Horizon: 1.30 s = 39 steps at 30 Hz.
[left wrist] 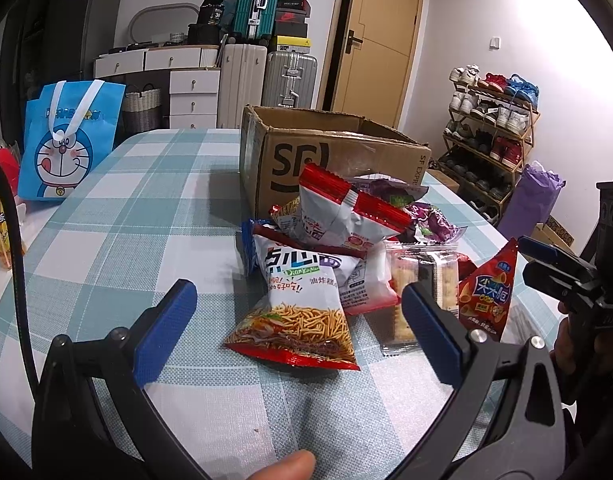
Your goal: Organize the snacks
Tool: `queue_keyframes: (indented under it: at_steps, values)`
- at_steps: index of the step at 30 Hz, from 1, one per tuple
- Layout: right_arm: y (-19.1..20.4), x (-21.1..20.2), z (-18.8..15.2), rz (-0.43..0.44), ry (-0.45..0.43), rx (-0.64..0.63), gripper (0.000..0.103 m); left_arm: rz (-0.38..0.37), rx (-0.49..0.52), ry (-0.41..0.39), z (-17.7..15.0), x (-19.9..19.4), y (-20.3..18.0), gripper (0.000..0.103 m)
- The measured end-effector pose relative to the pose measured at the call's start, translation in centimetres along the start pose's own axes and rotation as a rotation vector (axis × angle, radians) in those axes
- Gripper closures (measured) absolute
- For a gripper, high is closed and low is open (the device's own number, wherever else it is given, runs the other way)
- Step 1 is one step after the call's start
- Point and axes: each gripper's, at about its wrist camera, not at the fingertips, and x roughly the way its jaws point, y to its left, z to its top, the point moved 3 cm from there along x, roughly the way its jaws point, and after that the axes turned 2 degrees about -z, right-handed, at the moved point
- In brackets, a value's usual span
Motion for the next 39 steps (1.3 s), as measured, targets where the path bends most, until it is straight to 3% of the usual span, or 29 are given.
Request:
queue_keyframes:
  at_steps: [28, 39]
  values:
    - [0.2, 0.1, -0.1, -0.015, 0.022, -0.010, 0.000, -0.004, -0.007, 0.007, -0.1, 0.2, 0.1, 0.001]
    - [-0.2, 1.3, -0.1, -0.032, 0.138, 0.012, 0.000, -0.009, -0.078, 0.135, -0.2, 2.6, 1.2, 0.001]
